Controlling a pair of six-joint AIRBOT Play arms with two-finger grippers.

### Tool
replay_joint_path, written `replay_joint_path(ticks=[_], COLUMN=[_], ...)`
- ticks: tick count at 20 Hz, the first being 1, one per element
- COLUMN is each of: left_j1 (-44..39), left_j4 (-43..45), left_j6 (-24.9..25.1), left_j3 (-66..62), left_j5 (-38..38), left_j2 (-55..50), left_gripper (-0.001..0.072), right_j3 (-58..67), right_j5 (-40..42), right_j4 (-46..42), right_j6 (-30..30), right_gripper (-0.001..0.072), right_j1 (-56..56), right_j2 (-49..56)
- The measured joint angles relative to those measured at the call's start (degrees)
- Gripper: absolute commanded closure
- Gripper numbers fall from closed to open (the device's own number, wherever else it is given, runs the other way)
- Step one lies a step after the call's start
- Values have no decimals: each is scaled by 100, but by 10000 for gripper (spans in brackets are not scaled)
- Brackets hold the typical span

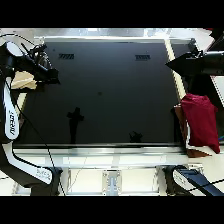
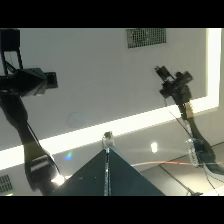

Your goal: Fold the shirts.

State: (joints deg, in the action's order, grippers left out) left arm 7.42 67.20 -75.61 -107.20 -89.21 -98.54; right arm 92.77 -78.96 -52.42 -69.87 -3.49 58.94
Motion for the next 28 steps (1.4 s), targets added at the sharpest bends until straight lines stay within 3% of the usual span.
replay_joint_path(ticks=[20,21,22,23,24,28], left_j1=[-13,-13,-13,-7,22,610], left_j4=[11,63,227,511,907,2555], left_j6=[0,0,2,2,-7,-625], left_j3=[0,0,0,0,0,0], left_j5=[55,133,236,345,442,640], left_j2=[-15,-33,-50,-63,-72,-87], left_gripper=[687,635,431,144,103,106], right_j3=[0,0,0,0,0,0], right_j5=[33,70,109,173,221,313], right_j4=[-22,-24,-31,-31,-35,-46], right_j6=[-7,-9,-9,-9,-9,-9], right_gripper=[324,324,324,324,324,324], right_j1=[0,0,0,0,0,0], right_j2=[0,2,2,2,0,2])
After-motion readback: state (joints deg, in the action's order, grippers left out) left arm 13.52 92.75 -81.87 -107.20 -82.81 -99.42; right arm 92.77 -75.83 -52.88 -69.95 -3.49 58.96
